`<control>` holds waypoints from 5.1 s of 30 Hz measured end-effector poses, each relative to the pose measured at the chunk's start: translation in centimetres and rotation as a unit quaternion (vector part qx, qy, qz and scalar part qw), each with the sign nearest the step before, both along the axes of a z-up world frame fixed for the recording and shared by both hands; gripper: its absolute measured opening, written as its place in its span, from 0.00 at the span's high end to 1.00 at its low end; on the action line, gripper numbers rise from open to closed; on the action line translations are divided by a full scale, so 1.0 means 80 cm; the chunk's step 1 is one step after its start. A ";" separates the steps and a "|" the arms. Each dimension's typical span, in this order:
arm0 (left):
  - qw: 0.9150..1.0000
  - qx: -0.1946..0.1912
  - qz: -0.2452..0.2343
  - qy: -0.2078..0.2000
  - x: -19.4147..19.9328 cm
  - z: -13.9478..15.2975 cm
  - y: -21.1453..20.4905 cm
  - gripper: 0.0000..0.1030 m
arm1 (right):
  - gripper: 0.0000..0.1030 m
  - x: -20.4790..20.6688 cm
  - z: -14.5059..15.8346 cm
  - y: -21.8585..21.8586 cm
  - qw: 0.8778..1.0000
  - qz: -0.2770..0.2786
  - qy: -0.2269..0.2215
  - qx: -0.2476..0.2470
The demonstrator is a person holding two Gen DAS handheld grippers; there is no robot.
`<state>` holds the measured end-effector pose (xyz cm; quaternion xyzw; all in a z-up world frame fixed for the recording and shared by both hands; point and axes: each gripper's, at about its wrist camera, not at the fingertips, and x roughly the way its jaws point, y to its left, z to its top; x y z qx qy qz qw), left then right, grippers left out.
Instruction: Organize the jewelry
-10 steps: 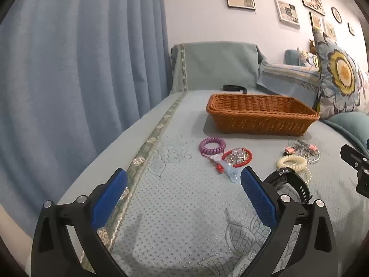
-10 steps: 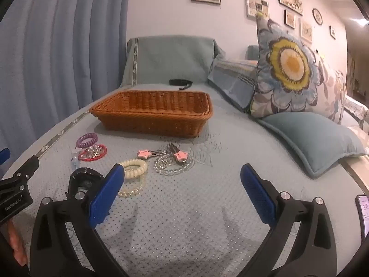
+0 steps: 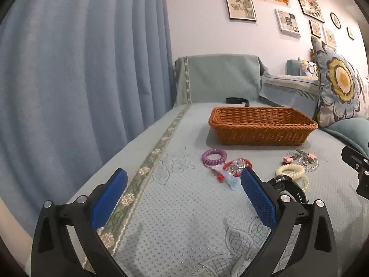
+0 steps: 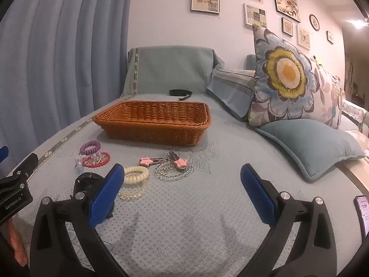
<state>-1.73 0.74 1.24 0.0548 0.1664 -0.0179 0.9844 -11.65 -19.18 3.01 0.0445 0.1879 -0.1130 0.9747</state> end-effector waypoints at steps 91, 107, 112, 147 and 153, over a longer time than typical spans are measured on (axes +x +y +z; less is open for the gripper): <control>0.940 -0.084 -0.131 0.304 0.079 -0.042 -0.064 0.51 | 0.58 0.233 -0.060 -0.111 0.970 0.099 0.216 0.057; 0.941 -0.091 -0.138 0.295 0.081 -0.044 -0.066 0.89 | 0.82 0.221 -0.055 -0.099 0.967 0.135 0.206 0.059; 0.944 -0.101 -0.144 0.278 0.077 -0.033 -0.054 0.90 | 0.82 0.192 -0.035 -0.095 0.969 0.146 0.180 0.086; 0.955 -0.077 -0.188 0.216 0.182 0.064 -0.096 0.86 | 0.82 0.276 0.051 -0.105 0.980 0.133 0.132 0.069; 0.952 -0.044 -0.174 0.246 0.297 0.065 -0.164 0.86 | 0.82 0.371 0.035 -0.107 0.969 0.125 0.200 0.068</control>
